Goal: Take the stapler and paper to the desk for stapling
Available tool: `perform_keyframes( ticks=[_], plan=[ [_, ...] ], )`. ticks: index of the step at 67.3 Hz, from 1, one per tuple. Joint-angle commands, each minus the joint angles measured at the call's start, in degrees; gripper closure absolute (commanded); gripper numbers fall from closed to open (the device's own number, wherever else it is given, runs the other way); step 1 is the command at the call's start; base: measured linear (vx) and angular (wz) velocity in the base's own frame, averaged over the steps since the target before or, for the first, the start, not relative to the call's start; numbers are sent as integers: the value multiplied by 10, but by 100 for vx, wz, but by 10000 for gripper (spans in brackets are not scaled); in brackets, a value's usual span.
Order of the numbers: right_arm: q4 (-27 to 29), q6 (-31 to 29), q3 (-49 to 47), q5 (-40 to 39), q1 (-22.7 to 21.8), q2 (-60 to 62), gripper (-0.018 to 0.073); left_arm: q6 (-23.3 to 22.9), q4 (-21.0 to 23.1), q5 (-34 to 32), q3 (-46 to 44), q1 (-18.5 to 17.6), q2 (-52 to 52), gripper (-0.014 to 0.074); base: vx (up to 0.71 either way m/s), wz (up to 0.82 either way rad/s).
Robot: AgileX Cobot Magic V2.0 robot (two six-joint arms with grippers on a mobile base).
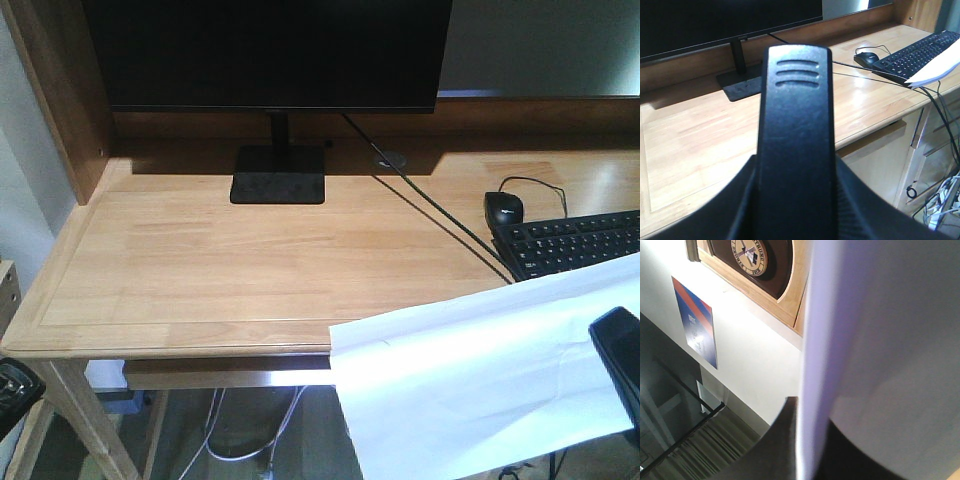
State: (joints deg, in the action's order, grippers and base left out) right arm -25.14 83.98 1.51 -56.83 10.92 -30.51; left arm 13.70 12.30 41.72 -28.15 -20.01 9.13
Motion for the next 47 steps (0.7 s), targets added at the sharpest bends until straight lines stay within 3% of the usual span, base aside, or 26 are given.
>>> perform_keyframes(
  ticks=[1,47],
  plan=[
    [10,-4,-4,-34,0,-2,566,-1,11,-61,-18,0,7,603,6,-1],
    [10,-4,-4,-34,0,-2,566,-1,11,-61,-18,0,7,603,4,-1]
  ],
)
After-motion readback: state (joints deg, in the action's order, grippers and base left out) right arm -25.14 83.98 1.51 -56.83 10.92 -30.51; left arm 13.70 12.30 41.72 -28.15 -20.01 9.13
